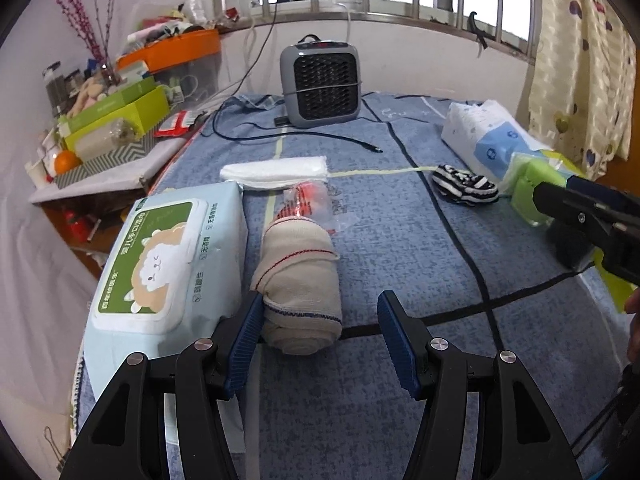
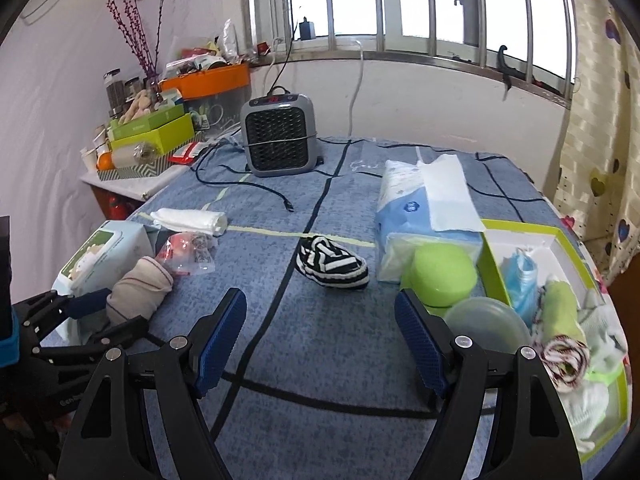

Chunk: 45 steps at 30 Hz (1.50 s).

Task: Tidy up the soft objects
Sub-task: 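Move both tools back toward the striped sock and bandage roll, then grasp the black-and-white striped sock with the right tool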

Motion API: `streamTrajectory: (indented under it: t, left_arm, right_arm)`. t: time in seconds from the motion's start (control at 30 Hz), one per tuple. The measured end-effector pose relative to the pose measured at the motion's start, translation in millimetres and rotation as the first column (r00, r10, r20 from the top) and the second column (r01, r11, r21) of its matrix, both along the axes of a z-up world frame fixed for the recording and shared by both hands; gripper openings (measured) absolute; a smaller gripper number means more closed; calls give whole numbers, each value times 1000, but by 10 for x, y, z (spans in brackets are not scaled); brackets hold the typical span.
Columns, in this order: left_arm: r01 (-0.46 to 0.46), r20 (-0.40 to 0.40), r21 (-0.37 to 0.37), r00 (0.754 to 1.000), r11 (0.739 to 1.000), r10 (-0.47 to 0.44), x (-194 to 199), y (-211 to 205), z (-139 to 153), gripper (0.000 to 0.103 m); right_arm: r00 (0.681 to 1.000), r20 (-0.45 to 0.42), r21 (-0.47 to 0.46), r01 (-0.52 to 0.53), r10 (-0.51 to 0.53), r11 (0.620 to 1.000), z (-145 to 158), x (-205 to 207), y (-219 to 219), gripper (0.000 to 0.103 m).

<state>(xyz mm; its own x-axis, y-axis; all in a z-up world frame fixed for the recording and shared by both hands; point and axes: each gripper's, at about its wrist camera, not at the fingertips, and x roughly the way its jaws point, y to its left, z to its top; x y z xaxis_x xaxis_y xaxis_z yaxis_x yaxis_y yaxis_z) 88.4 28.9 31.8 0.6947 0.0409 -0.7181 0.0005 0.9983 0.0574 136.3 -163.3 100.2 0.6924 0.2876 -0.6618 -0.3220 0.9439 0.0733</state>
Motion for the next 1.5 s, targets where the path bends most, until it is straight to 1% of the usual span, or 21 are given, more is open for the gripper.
streamTrajectory:
  t: [0.07, 0.1, 0.17, 0.23, 0.3, 0.37, 0.4, 0.5, 0.53, 0.6, 0.7, 0.9, 1.03, 1.17, 1.23, 1.3, 1.33, 1.37, 1.43, 1.47, 1.5]
  left_arm:
    - [-8, -6, 25, 1000, 1000, 8, 29, -39, -21, 59]
    - [3, 5, 13, 1000, 1000, -3, 25, -56, -16, 59]
    - [49, 36, -44, 998, 998, -48, -26, -58, 26, 59]
    - [134, 72, -116, 989, 984, -126, -80, -57, 91, 59]
    - [151, 87, -150, 986, 977, -139, -97, -37, 127, 59]
    - [127, 99, -120, 988, 985, -116, -105, -33, 147, 59]
    - [97, 102, -95, 991, 991, -87, -94, -23, 154, 59]
    - [1, 68, -24, 998, 1000, 0, 6, 14, 106, 59]
    - [-13, 59, -15, 998, 1000, 14, 38, 32, 87, 59]
    - [-8, 43, -2, 999, 1000, 8, 90, 31, 66, 59]
    - [-8, 19, 57, 1000, 998, 7, 148, -32, 26, 59]
    - [-13, 17, 125, 1000, 992, 11, 163, -114, -22, 61]
    - [-13, 29, 104, 1000, 994, 10, 162, -82, -20, 61]
    - [-15, 37, 90, 999, 996, 12, 159, -63, -9, 59]
    - [-24, 42, 76, 999, 997, 20, 167, -38, 6, 50]
    - [-38, 48, 64, 998, 997, 35, 167, 1, 18, 42]
    - [-40, 48, 57, 998, 998, 38, 166, 9, 19, 42]
    - [-39, 50, 45, 998, 998, 37, 165, 21, 25, 41]
    - [-41, 54, 36, 998, 999, 39, 161, 21, 28, 40]
    - [-42, 57, 30, 998, 999, 40, 155, 22, 32, 40]
    - [-42, 59, 22, 997, 999, 41, 151, 29, 35, 39]
  right_arm:
    - [1000, -5, -1, -5, 5, 1000, -12, 47, 32, 77]
    - [1000, -7, -1, -6, 6, 1000, -17, 60, 43, 77]
    - [1000, -9, 3, -10, 10, 1000, -20, 70, 56, 77]
    - [1000, -12, 4, -9, 9, 1000, -30, 87, 57, 77]
    - [1000, -19, 4, -5, 5, 1000, -45, 111, 55, 77]
    - [1000, -22, 6, -2, 2, 1000, -49, 130, 45, 77]
    - [1000, -22, 5, 0, 0, 1000, -48, 137, 41, 77]
    - [1000, -27, 2, 5, -5, 1000, -52, 172, 44, 77]
    - [1000, -28, 1, 4, -4, 1000, -52, 184, 44, 77]
    - [1000, -30, -3, -3, 3, 1000, -51, 202, 59, 77]
    - [999, -35, -15, -9, 8, 1000, -56, 257, 97, 77]
    - [997, -61, -60, -48, 45, 997, -135, 434, 260, 77]
    - [995, -85, -107, -53, 44, 993, -232, 565, 372, 77]
    - [995, -94, -189, -51, 34, 981, -327, 671, 481, 77]
    - [995, -92, -217, -64, 44, 974, -366, 707, 526, 77]
    - [995, -98, -259, -51, 27, 965, -436, 755, 554, 77]
    - [995, -99, -271, -47, 21, 962, -458, 775, 565, 77]
    - [995, -100, -279, -45, 18, 959, -481, 787, 566, 76]
    - [995, -100, -278, -46, 19, 959, -500, 799, 566, 65]
    - [995, -98, -289, -39, 11, 957, -511, 802, 570, 54]
    - [995, -97, -293, -36, 7, 955, -517, 803, 572, 47]
